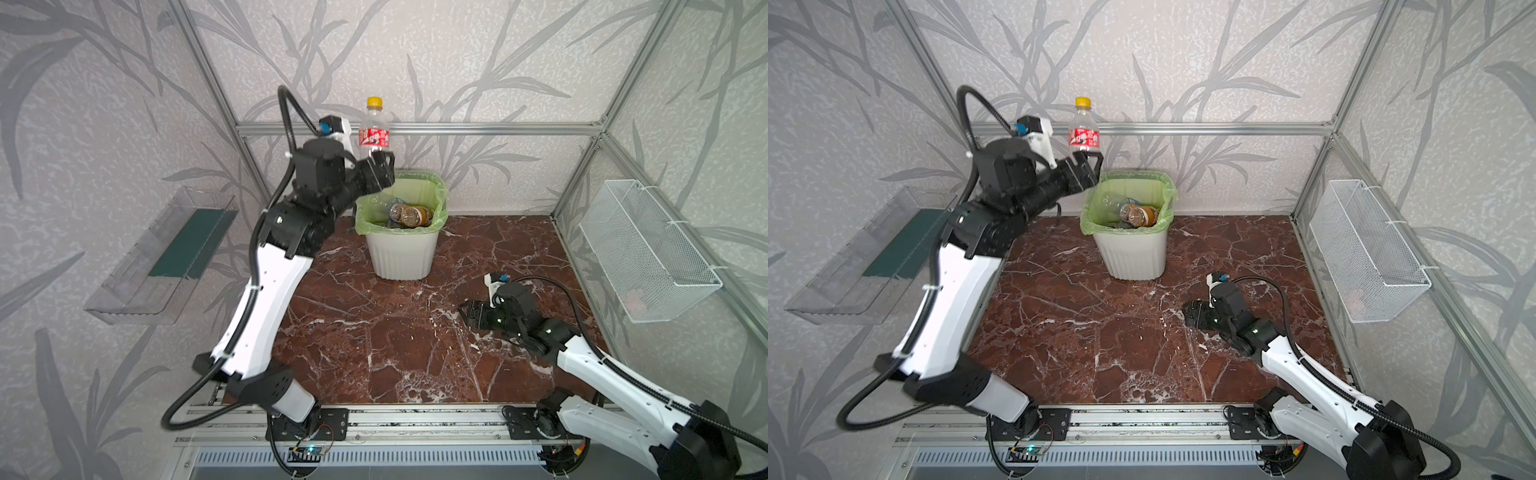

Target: Throw the plastic bottles in the bin

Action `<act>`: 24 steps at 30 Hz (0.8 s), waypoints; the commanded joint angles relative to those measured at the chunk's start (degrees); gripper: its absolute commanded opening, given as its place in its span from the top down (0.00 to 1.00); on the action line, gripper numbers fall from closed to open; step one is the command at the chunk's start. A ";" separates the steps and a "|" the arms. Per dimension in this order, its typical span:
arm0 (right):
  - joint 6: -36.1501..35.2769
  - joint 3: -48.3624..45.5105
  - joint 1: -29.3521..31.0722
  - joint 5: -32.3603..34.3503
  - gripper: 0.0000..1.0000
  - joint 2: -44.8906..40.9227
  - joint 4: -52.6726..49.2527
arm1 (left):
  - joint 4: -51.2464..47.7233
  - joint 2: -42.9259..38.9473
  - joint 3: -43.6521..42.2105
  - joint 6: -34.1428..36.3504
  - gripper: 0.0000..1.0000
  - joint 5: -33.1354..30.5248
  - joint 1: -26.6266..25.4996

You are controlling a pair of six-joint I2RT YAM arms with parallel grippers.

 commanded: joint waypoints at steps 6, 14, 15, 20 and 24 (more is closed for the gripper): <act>-0.23 -2.72 -1.94 1.08 0.15 -3.03 -1.10 | 0.55 -17.23 -27.03 2.65 0.00 6.11 0.94; 0.03 -5.10 -2.23 -1.15 0.15 2.29 4.26 | 1.83 -36.64 -53.07 -0.29 0.02 -1.19 1.39; 0.02 -5.15 -2.25 -1.32 0.15 2.90 4.75 | 2.18 -37.93 -55.39 -0.62 0.03 -1.58 1.85; -1.09 -4.06 -3.06 -1.26 0.15 4.48 4.97 | 4.83 -42.30 -65.48 -3.35 0.03 -0.26 6.58; -1.82 -3.84 -4.00 -1.02 0.15 3.11 3.62 | 6.48 -43.45 -68.82 -4.44 0.03 0.03 9.58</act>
